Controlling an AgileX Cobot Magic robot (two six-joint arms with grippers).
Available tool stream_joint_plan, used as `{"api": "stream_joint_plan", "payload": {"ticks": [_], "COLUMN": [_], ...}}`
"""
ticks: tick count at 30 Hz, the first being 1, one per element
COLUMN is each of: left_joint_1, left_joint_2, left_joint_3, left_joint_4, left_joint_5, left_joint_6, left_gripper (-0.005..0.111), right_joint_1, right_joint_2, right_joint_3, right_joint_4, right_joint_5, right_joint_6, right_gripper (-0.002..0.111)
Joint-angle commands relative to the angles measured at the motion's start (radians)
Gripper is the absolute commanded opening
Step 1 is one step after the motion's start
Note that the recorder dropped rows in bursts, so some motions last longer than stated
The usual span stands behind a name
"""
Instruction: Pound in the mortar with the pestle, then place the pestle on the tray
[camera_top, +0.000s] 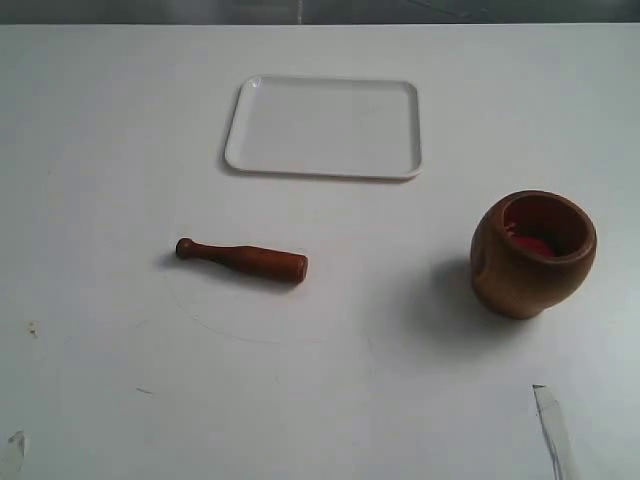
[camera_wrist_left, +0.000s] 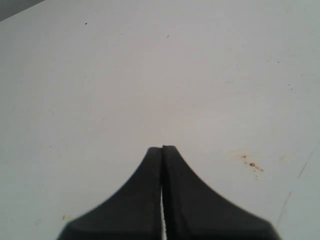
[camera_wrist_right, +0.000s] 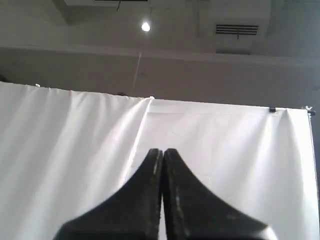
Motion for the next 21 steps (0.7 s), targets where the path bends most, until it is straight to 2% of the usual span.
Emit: {"api": "stream_joint_plan", "payload": {"ticks": [1, 3, 4, 5, 8, 9, 10, 11, 12, 13, 15, 17, 19, 20, 21], "left_joint_1": [-0.008, -0.008, -0.008, -0.008, -0.008, -0.008, -0.008, -0.008, -0.008, -0.008, -0.008, -0.008, -0.008, -0.008, -0.008], "left_joint_2": [-0.001, -0.001, -0.001, -0.001, -0.001, -0.001, -0.001, -0.001, -0.001, -0.001, -0.001, -0.001, -0.001, -0.001, -0.001], "left_joint_3": [0.001, 0.001, 0.001, 0.001, 0.001, 0.001, 0.001, 0.001, 0.001, 0.001, 0.001, 0.001, 0.001, 0.001, 0.001], "left_joint_4": [-0.007, -0.007, -0.007, -0.007, -0.007, -0.007, -0.007, -0.007, -0.007, -0.007, -0.007, -0.007, -0.007, -0.007, -0.007], "left_joint_5": [-0.003, -0.003, -0.003, -0.003, -0.003, -0.003, -0.003, -0.003, -0.003, -0.003, -0.003, -0.003, -0.003, -0.003, -0.003], "left_joint_6": [-0.008, -0.008, -0.008, -0.008, -0.008, -0.008, -0.008, -0.008, -0.008, -0.008, -0.008, -0.008, -0.008, -0.008, -0.008], "left_gripper": [0.0, 0.0, 0.0, 0.0, 0.0, 0.0, 0.0, 0.0, 0.0, 0.0, 0.0, 0.0, 0.0, 0.0, 0.0], "right_joint_1": [0.025, 0.084, 0.119, 0.182, 0.32, 0.354, 0.394, 0.441, 0.486, 0.509, 0.509, 0.471, 0.428, 0.406, 0.391], "right_joint_2": [0.273, 0.469, 0.532, 0.616, 0.792, 0.847, 0.9, 0.94, 0.985, 1.03, 1.094, 1.154, 1.214, 1.25, 1.279], "right_joint_3": [-0.298, -0.51, -0.564, -0.618, -0.685, -0.689, -0.681, -0.677, -0.682, -0.702, -0.788, -0.917, -1.063, -1.13, -1.179], "right_joint_4": [-0.226, -0.601, -0.738, -1.017, -1.524, -1.524, -1.524, -1.524, -1.524, -1.47, -1.148, -0.646, -0.115, 0.083, 0.202], "right_joint_5": [0.27, 0.546, 0.611, 0.655, 0.664, 0.716, 0.825, 0.995, 1.219, 1.367, 1.467, 1.531, 1.675, 1.78, 1.879], "right_joint_6": [0.18, 0.556, 0.666, 0.861, 1.112, 0.993, 0.755, 0.506, 0.353, 0.252, 0.093, -0.2, -0.552, -0.671, -0.732], "right_gripper": [0.0, 0.0, 0.0, 0.0, 0.0, 0.0, 0.0, 0.0, 0.0, 0.0, 0.0, 0.0, 0.0, 0.0, 0.0]}}
